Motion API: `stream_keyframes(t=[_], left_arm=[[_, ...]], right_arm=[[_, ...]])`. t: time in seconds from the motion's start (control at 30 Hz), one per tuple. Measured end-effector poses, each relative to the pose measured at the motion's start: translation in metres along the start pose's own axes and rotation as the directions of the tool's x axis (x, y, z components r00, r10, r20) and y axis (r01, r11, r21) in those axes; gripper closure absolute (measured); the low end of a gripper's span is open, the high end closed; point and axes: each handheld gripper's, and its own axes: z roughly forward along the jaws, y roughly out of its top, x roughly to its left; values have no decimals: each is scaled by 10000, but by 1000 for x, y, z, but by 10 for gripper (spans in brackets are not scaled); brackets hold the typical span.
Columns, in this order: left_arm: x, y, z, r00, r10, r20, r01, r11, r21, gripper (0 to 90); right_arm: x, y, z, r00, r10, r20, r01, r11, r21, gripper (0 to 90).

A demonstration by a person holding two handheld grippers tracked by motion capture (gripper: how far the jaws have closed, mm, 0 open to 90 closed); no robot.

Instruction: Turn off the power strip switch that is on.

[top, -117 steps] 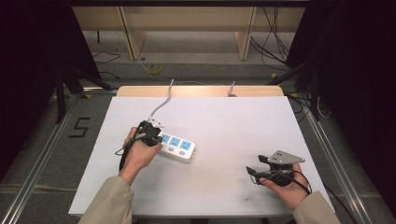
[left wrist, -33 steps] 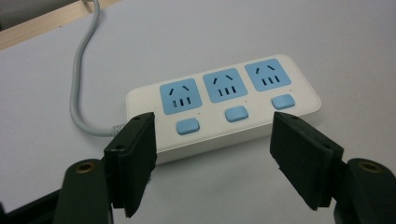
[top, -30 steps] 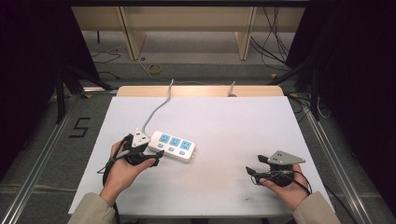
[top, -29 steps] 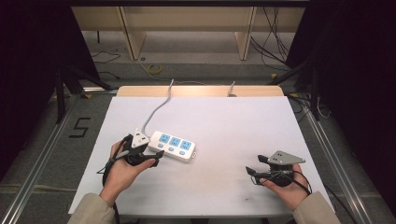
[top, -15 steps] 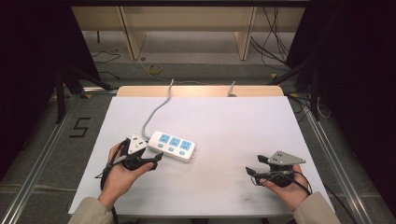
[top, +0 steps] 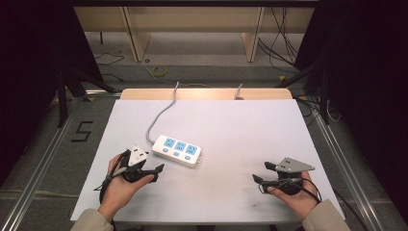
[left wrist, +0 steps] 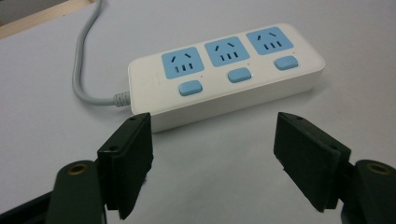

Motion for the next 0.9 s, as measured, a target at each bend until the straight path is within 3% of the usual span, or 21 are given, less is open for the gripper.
stream_keyframes(t=[0.53,0.7,0.9], left_arm=[[8,-25,-8,9991,-151,-402,160,9996,224,262],[11,-26,-7,9986,-276,-449,286,9994,216,259],[14,-32,0,9982,-217,-555,247,9982,539,262]], right_arm=[[0,-1,-1,10000,-2,-39,2,10000,-1,328],[0,-1,-1,10000,4,-26,-4,10000,17,328],[0,-1,-1,10000,-36,-39,36,10000,-9,328]])
